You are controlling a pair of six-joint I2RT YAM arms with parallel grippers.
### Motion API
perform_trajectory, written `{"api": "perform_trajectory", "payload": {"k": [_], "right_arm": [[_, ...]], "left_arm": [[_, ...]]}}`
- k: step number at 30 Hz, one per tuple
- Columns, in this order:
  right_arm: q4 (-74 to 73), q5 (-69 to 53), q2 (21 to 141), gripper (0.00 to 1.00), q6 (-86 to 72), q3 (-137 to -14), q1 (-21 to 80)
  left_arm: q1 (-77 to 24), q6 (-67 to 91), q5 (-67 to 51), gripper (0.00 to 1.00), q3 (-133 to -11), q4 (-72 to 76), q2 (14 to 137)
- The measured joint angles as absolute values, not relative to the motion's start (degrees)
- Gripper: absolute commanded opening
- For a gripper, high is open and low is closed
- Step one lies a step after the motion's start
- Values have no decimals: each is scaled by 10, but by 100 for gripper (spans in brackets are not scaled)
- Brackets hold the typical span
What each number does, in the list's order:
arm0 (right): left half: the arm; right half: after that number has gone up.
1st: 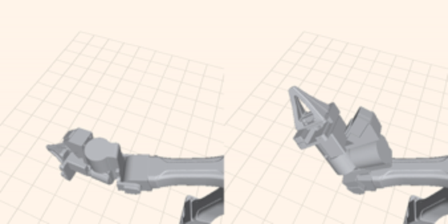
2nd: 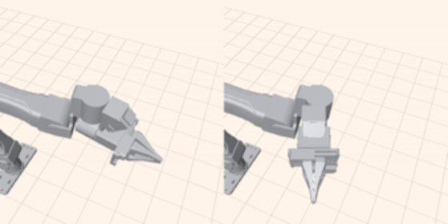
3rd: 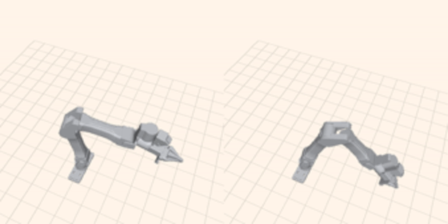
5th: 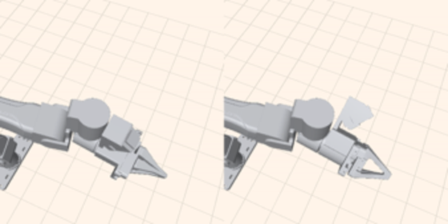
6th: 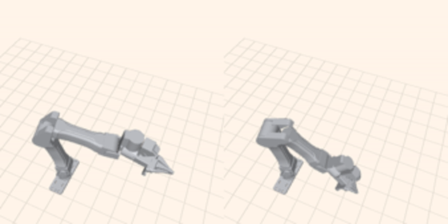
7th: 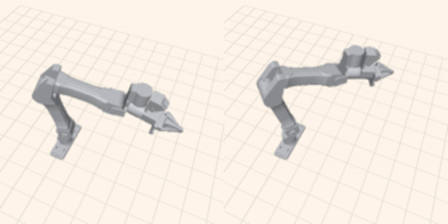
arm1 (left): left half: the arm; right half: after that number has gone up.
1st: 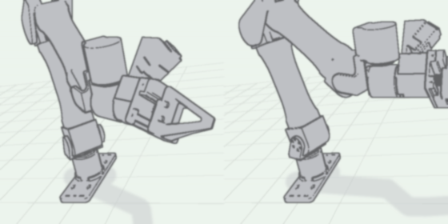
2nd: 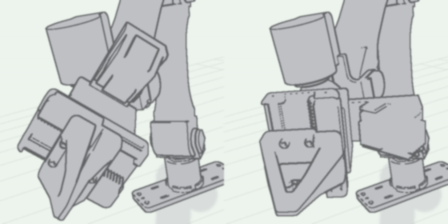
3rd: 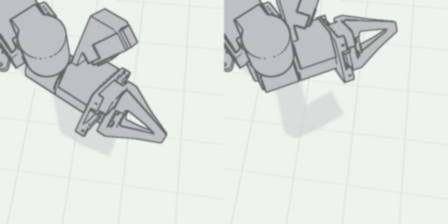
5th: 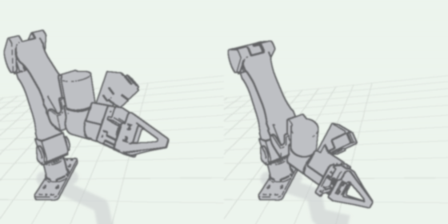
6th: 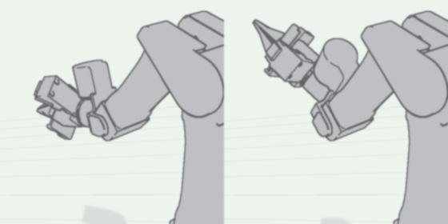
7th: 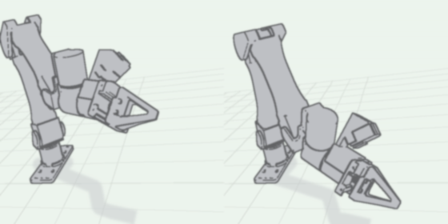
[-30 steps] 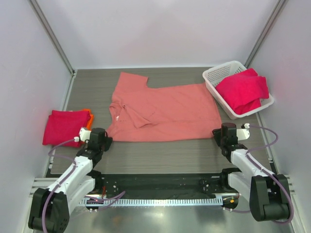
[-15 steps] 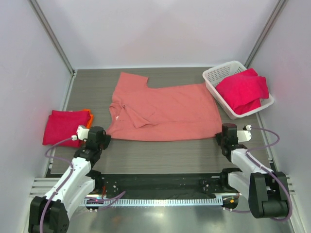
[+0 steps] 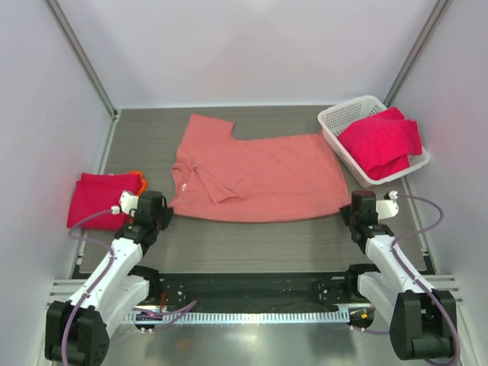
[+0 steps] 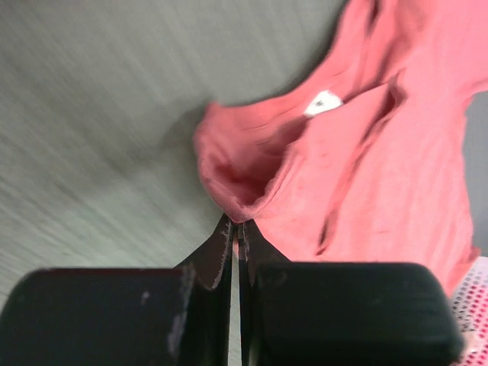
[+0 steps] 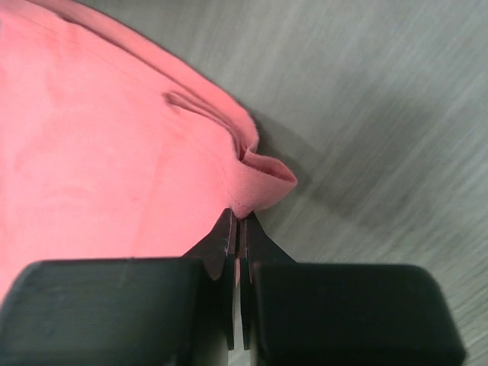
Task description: Fold and stack the t-shirts
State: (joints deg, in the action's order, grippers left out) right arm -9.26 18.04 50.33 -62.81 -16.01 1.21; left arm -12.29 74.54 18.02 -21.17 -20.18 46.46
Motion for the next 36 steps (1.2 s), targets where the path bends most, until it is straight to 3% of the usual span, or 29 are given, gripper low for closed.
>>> {"api": "perform_trajectory", "payload": {"k": [11,19,23,32,36], "right_arm": [[-146,168,529,1,-598,-423,12],[-184,140,465,1,-602,-360,12],[-230,119,448,1,-581,-372,12],[-302,74,405,1,-508,-641,12],[-309,68,401,1,-495,-773,12]], "left_arm": [[-74,676,168,0,-563,-280,525],[-73,659,175,0,-495,-350,439],[-73,641,183,0,-528,-408,435],[-73,575,197,0,-915,-504,489],[-73,563,198,0,-1026,-526,492]]}}
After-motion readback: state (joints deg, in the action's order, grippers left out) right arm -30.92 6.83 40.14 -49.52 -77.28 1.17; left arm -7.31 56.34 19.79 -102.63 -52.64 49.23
